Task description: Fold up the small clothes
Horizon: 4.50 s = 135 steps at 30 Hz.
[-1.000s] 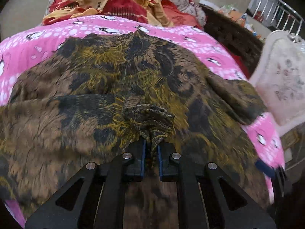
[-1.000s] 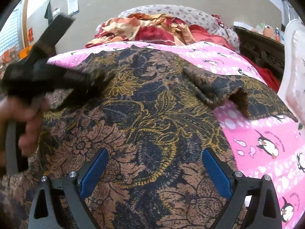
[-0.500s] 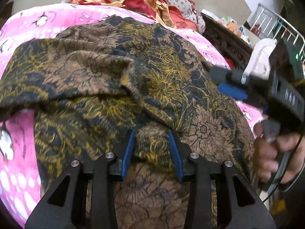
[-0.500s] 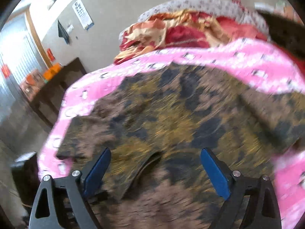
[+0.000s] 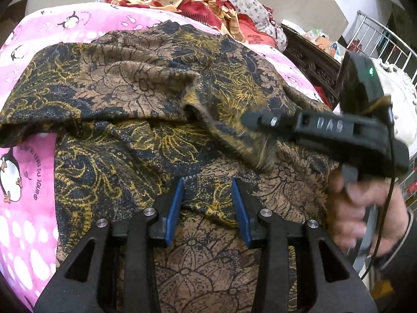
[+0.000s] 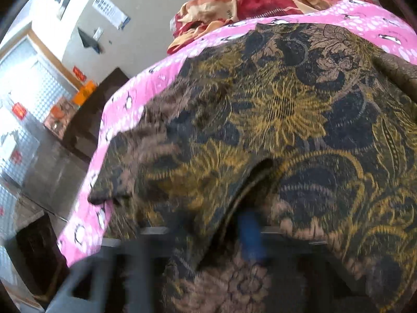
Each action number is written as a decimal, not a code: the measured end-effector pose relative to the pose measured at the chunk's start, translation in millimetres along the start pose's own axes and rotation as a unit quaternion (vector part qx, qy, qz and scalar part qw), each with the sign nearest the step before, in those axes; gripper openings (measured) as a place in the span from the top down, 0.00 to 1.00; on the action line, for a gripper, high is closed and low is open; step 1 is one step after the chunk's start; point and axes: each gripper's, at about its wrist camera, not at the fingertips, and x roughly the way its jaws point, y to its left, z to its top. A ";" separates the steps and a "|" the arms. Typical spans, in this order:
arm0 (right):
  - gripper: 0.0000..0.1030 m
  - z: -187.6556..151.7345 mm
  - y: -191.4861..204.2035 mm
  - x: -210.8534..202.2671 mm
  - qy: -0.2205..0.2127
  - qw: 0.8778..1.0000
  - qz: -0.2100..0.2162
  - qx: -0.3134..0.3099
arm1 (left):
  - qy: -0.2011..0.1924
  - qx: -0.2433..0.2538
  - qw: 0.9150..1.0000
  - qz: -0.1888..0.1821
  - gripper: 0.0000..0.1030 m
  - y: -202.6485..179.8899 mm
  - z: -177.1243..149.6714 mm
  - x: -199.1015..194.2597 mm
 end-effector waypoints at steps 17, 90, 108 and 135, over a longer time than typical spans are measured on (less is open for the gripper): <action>0.96 98.2 -69.3 -31.9 0.048 0.940 -0.292 -0.172 | 0.002 -0.018 1.000 -0.015 0.64 4.4 1.4 1.7; 0.33 108.7 -118.1 -220.3 -0.103 0.937 -0.328 -0.058 | -0.018 0.018 0.988 0.153 0.23 9.1 47.9 22.5; 0.53 20.5 -389.8 -305.0 -0.221 0.880 -0.093 0.410 | -0.016 0.023 0.986 0.161 0.22 10.5 51.7 30.4; 0.95 179.0 52.0 -155.2 -0.161 0.967 -0.084 -0.178 | -0.029 -0.002 0.992 0.123 0.22 18.4 50.9 23.1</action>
